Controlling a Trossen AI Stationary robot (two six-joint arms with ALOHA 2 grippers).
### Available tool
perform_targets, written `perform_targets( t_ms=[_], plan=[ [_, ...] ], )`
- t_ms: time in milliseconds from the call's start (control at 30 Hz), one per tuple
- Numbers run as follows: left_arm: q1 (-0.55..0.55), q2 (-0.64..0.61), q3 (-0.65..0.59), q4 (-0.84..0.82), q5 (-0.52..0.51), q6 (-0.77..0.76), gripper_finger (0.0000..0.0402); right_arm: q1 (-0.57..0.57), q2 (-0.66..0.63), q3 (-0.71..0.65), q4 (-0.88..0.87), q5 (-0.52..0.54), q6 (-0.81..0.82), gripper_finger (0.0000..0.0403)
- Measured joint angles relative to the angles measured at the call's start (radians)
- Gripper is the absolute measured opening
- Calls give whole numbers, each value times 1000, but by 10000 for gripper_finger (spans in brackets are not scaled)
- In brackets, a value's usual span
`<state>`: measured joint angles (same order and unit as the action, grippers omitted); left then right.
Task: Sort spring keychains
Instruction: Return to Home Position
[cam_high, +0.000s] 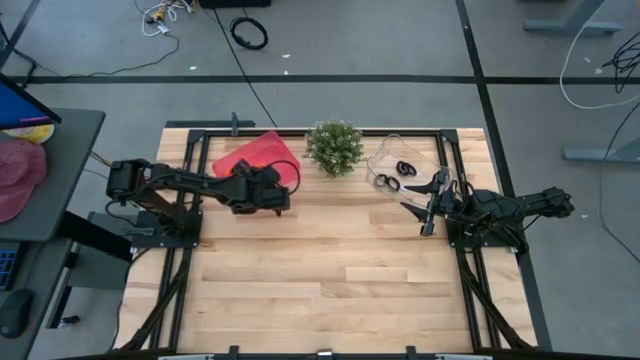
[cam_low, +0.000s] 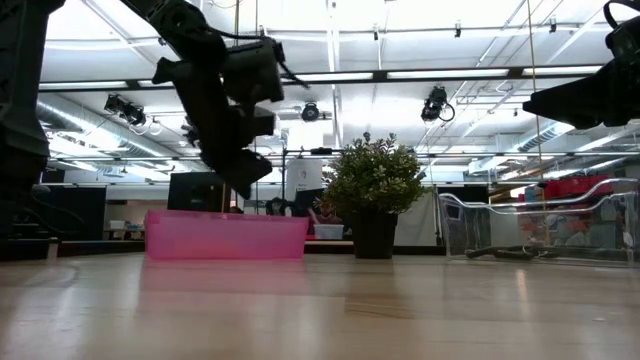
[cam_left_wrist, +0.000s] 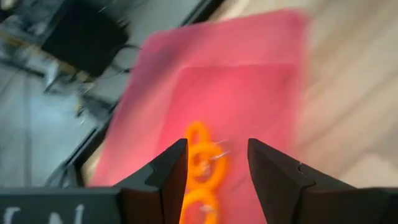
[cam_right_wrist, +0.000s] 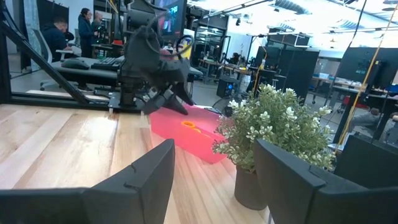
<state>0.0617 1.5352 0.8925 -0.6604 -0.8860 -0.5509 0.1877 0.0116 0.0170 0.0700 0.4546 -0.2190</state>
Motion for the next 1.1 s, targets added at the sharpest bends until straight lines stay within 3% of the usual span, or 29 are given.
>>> perform_targets(
  t_ms=[233, 533, 800, 900, 1000, 1100],
  plan=[
    [-29, 0, 0, 287, 180, 259, 172, 0, 0, 0, 0, 0, 0, 222],
    [-29, 1, 0, 615, 613, 479, 172, 0, 0, 0, 0, 0, 0, 222],
    [-46, 1, -8, 792, 733, 537, 172, 0, 0, 0, 0, 0, 0, 222],
    [-56, -14, -98, 1010, 768, 537, 172, 0, 0, 0, 0, 0, 0, 222],
    [-29, -52, -226, 1285, 892, 516, 172, 0, 0, 0, 0, 0, 0, 222],
    [24, -126, -352, 1431, 1013, 511, 172, 0, 0, 0, 0, 0, 0, 222]
  ],
)
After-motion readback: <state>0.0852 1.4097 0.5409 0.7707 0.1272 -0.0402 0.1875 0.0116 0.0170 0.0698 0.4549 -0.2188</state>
